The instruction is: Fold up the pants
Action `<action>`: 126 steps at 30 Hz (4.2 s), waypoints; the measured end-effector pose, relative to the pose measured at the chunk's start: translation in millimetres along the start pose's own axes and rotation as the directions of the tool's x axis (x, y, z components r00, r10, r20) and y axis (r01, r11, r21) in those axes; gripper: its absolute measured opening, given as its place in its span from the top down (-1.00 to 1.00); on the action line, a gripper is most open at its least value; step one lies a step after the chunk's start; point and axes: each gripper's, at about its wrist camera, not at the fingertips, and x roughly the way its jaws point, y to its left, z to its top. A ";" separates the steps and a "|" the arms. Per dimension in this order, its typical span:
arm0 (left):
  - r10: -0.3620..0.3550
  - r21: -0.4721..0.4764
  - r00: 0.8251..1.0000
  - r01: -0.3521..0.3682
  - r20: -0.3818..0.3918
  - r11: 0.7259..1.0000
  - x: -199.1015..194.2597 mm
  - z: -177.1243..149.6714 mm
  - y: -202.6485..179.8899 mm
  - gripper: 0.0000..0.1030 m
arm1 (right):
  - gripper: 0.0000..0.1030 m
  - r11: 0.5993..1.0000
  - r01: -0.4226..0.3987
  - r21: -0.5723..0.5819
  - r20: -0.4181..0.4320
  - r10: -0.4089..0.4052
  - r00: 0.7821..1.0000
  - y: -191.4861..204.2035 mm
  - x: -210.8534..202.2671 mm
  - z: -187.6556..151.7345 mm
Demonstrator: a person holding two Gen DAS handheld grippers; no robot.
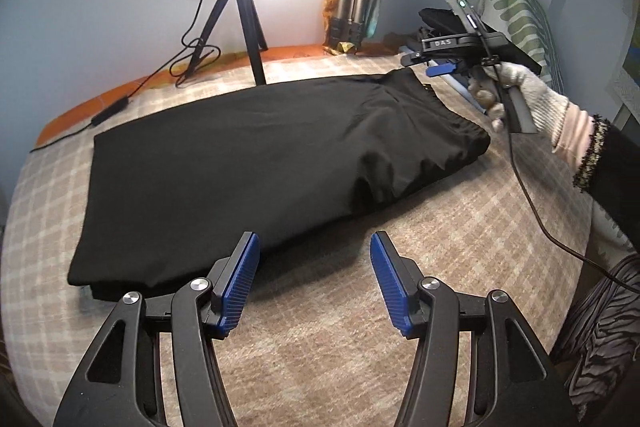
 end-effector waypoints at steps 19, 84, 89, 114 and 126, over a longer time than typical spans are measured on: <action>0.014 -0.031 1.000 -0.015 -0.026 0.999 7.9 -2.7 23.2 -0.10 | 0.68 0.991 -0.088 0.096 0.005 0.088 0.996 -10.1 -11.0 -14.4; -0.159 0.092 0.982 0.168 -0.100 0.981 48.1 -6.9 -19.6 -0.11 | 0.83 0.867 -0.276 0.416 0.085 0.264 0.961 24.6 -69.5 -161.0; -0.213 0.046 0.973 0.218 -0.088 0.975 56.8 1.8 -24.9 -0.11 | 0.82 0.896 -0.255 0.364 0.096 0.237 0.967 34.4 -78.1 -154.4; 0.109 0.262 0.993 -0.093 -0.049 0.961 25.8 -2.2 38.4 -0.10 | 0.03 0.898 -0.244 0.367 0.016 0.256 0.967 32.8 -65.7 -163.1; 0.135 0.313 0.990 -0.117 -0.035 0.942 25.8 -16.7 28.6 0.95 | 0.72 0.887 -0.226 0.403 0.016 0.240 0.971 18.9 -64.4 -164.0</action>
